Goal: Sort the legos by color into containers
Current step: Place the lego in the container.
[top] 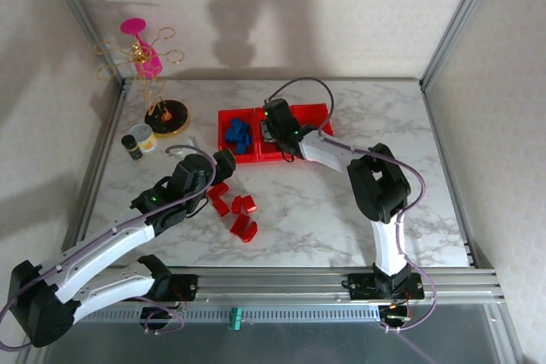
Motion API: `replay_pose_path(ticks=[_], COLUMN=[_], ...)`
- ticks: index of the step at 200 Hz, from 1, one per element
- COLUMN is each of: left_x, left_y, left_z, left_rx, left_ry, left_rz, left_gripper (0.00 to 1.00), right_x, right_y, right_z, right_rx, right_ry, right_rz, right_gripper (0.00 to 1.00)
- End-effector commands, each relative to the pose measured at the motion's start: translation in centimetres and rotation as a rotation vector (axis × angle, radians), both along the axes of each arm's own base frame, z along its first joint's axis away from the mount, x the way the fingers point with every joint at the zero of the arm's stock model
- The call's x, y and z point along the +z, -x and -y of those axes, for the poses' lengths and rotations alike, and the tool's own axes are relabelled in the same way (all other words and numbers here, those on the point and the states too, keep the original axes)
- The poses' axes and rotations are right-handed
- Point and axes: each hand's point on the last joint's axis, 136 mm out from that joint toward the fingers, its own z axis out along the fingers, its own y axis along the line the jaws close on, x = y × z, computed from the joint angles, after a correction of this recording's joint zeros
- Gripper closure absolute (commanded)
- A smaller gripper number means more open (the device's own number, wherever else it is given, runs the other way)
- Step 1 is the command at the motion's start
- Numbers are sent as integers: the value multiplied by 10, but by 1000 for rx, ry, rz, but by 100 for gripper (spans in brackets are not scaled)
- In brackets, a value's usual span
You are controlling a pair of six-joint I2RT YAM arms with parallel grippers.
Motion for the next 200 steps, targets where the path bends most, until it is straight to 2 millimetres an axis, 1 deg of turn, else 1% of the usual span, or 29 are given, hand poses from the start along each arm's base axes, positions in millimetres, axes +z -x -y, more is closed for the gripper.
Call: replay_pose_path(ticks=[1,22,40,55,74,100,120,137,158,170,200], left_x=[13,9,10,10,8,12,14,16,17,17,9], left_y=[-7,-9,-9,-8,-8,-7,-5,-2,2,4,12], left_z=[8,9,12,12,14,16,14,12,10,7,3], left_rx=[-33,-33,-45,-47,-53,-65,-63,-60,-61,-55,-56], left_ry=[22,25,35,43,46,61,64,65,74,79,87], left_rz=[23,11,3,7,2,3,10,11,12,11,-6], left_gripper=[1,0,0,0,0,0,0,0,0,0,0], right_x=[2,-2,1,9,16,29,39,46,46,45,41], right_y=[-16,-26,-26,-24,-17,-4,9,24,43,56,92], right_z=[-11,-13,-12,-9,-5,-1,7,8,15,14,12], right_rx=[17,7,4,8,14,40,42,82,106,138,194], right_ry=[39,76,82,74,61,44,17,-15,-23,-39,-52], right_rz=[44,54,62,77,88,85,85,70,49,27,-13], right_gripper=[67,59,54,52,50,47,45,43,40,39,36])
